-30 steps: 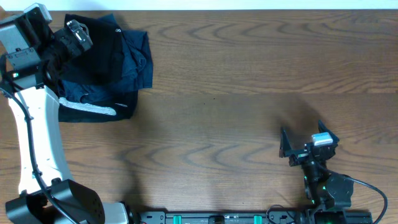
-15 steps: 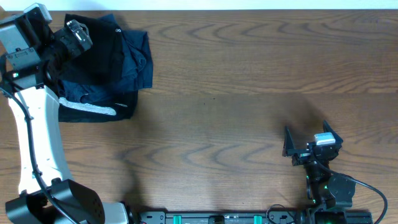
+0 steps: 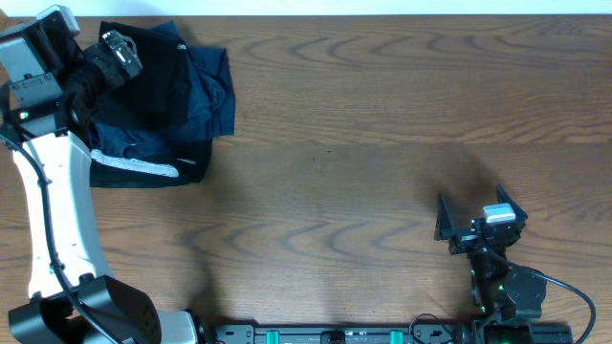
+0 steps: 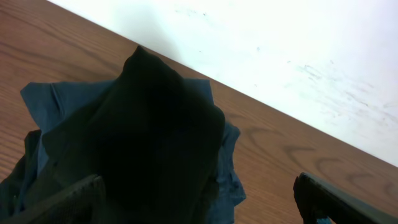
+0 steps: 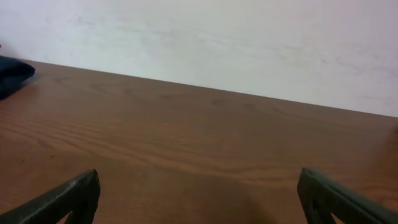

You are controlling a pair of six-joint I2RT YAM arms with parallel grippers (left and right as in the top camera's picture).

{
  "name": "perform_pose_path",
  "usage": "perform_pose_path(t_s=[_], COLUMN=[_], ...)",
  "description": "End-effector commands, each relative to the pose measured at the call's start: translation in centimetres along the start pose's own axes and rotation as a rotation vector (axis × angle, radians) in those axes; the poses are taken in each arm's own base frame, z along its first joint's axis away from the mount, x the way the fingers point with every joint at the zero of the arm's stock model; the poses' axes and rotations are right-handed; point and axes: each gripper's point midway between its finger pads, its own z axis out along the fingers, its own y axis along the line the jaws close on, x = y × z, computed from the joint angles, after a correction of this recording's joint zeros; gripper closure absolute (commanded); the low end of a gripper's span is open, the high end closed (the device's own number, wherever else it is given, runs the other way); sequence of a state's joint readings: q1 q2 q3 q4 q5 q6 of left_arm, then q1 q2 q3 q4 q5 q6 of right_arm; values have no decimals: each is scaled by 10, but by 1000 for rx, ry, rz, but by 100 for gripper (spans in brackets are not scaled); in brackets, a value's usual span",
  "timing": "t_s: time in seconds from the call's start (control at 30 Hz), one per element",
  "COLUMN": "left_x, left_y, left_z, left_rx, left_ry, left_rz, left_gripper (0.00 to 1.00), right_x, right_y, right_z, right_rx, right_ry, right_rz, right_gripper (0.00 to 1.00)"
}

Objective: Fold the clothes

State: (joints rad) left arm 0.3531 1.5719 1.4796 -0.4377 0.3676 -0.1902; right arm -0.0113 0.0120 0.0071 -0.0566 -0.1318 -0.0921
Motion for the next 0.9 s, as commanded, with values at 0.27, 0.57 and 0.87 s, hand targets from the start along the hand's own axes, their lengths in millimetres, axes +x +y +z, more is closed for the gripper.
perform_pose_path(t_s=[0.27,0.57,0.87], left_x=[-1,-1,5], left_y=[-1,-1,-13], left_z=[1,1,-30], left_rx=[9,9,8], left_ry=[-1,-1,16], left_rz=[-3,-3,-3], left_gripper=[2,2,2], right_x=[0,0,0], right_y=[-1,-1,-1], right_z=[0,0,0], right_rx=[0,0,0], right_ry=[-1,-1,-1], right_rz=[-13,-13,-13], right_gripper=[1,1,1])
